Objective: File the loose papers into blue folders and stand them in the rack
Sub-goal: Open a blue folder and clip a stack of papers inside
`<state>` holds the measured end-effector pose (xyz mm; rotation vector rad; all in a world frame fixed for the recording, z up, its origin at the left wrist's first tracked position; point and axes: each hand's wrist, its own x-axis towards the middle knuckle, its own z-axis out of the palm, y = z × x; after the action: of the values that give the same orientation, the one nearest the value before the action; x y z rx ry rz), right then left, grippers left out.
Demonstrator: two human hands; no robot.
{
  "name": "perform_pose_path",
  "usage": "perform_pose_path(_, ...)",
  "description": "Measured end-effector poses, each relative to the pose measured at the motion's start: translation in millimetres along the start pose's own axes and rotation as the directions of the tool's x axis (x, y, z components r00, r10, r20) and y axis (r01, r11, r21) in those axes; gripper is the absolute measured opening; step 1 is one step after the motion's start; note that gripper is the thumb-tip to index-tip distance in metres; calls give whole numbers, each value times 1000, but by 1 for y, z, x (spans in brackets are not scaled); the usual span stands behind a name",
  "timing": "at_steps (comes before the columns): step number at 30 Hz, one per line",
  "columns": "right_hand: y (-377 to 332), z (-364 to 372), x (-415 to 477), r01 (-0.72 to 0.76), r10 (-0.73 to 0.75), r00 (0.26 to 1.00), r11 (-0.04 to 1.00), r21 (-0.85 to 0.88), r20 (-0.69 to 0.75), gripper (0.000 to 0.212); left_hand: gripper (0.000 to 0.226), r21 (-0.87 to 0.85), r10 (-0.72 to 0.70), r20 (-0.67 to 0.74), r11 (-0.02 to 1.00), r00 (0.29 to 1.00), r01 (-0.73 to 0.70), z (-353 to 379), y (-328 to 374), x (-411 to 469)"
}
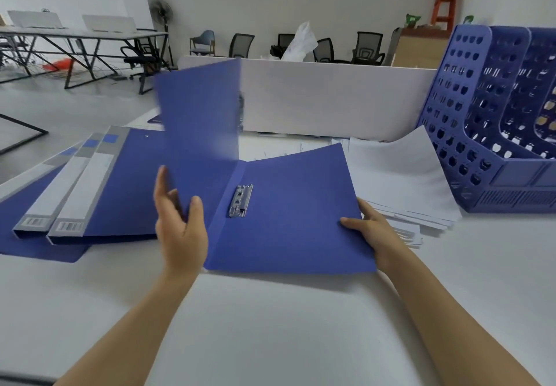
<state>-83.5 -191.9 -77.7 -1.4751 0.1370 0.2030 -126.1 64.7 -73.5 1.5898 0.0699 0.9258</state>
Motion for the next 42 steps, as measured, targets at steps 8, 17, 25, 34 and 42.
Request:
perform_pose_path(8,3,-1,2,10,-11,997,1000,15,74,52,73,260,102,-337,966,936,-12,-17,-6,22)
perform_pose_path(17,1,1,3,7,-5,999,999,-37,48,51,48,941,237,5,326,971,-85,-44,-6,39)
perform_pose_path(25,-14,-8,-3,-76,86,989,993,-90,119,45,56,909,-559,386,93,734,-407,2,-6,41)
perform_pose_path(34,-9,12,-8,-108,-425,904,-129,-986,-43,35,49,902,-539,405,105,739,-419,2,-36,46)
perform_pose_path(42,34,108,11,585,-373,718,-134,-800,587,39,48,799,-492,593,259,637,-543,-5,-51,53)
